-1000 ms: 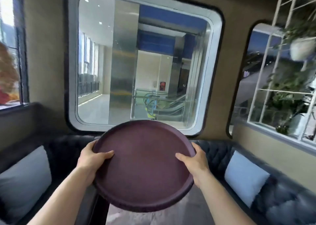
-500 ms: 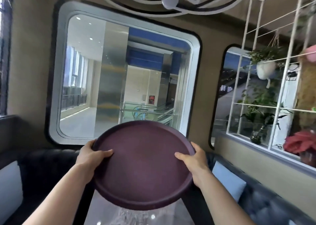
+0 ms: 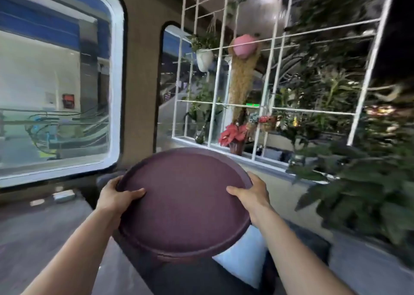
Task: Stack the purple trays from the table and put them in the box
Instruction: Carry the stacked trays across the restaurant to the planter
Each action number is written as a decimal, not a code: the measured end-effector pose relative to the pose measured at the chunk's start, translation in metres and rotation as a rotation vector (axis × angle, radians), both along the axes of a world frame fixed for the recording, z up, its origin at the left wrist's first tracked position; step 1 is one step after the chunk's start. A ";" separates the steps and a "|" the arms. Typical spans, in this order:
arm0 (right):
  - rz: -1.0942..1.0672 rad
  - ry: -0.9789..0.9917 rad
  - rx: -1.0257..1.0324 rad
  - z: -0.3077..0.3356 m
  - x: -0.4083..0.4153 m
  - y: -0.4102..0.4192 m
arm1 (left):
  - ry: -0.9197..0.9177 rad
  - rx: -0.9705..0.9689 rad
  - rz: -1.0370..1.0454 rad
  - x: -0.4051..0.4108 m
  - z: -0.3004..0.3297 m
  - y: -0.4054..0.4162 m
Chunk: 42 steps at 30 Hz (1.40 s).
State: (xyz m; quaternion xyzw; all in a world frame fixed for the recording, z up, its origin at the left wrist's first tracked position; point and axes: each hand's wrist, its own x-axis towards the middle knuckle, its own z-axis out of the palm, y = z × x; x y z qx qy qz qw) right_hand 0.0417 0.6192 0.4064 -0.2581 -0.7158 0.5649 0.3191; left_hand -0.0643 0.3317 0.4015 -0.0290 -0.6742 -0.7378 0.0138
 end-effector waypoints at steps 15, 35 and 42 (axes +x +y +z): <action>-1.019 0.003 -0.064 -0.026 0.388 0.148 | -0.072 0.007 -1.011 0.187 -0.033 0.372; -2.136 0.044 -0.185 -0.093 0.606 -0.200 | 0.002 -0.204 -2.070 0.516 -0.099 0.337; -2.367 0.042 -0.249 -0.106 0.639 -0.321 | 0.042 -0.250 -2.290 0.612 -0.119 0.263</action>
